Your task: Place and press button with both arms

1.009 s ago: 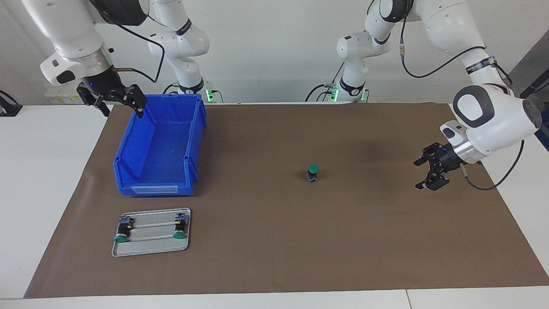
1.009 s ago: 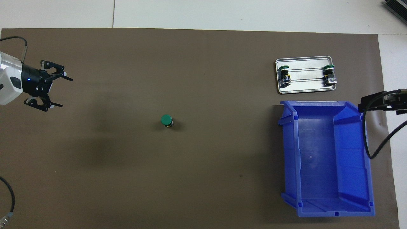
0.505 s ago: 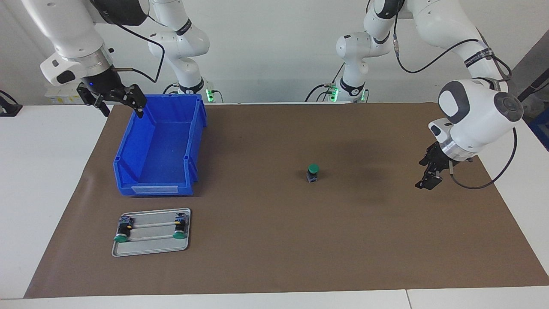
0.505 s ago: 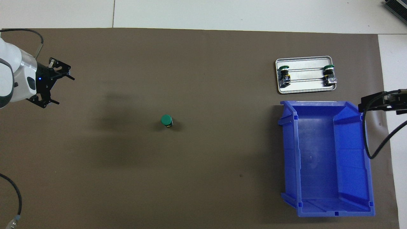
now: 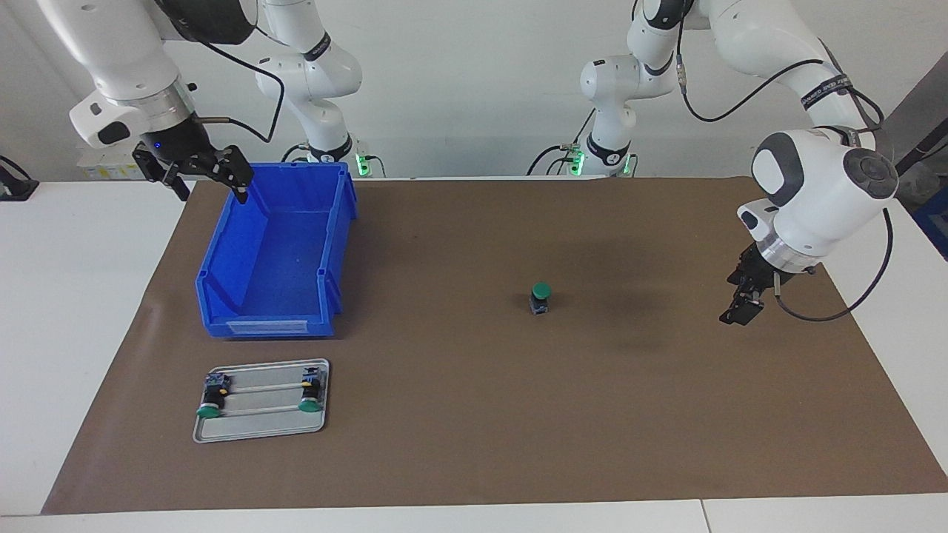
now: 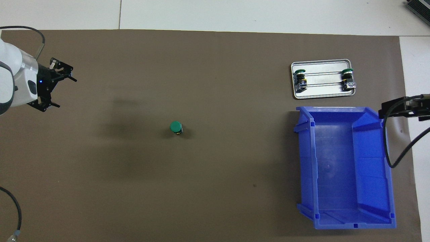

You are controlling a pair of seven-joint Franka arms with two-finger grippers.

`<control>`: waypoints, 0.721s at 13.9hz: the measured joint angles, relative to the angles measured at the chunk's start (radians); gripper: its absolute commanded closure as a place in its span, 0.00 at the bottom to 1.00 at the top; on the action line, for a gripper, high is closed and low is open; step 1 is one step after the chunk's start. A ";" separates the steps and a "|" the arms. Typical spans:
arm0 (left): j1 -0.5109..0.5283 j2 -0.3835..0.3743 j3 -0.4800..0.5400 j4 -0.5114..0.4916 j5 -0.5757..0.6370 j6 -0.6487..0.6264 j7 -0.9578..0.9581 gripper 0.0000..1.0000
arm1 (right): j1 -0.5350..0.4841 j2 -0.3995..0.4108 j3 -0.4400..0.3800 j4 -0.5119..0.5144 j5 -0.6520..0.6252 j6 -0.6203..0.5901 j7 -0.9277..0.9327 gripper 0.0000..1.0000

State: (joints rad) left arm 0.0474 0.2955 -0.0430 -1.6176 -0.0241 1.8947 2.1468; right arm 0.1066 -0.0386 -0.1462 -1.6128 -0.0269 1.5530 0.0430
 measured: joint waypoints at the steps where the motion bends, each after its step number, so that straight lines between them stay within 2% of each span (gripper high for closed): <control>1: -0.008 0.000 0.000 0.000 0.000 0.012 0.000 0.00 | 0.000 0.000 0.000 0.000 0.000 0.000 0.000 0.00; 4: -0.039 0.000 0.000 0.000 0.029 0.058 -0.013 0.00 | 0.000 0.000 0.000 0.000 0.000 0.000 0.000 0.00; 10: -0.065 -0.010 -0.004 0.000 0.072 0.063 -0.043 0.00 | 0.000 0.000 0.000 0.000 0.000 0.000 0.000 0.00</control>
State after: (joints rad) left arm -0.0180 0.2858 -0.0469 -1.6176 0.0475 1.9573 2.1042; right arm 0.1065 -0.0386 -0.1462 -1.6129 -0.0269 1.5530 0.0430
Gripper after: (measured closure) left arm 0.000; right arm 0.000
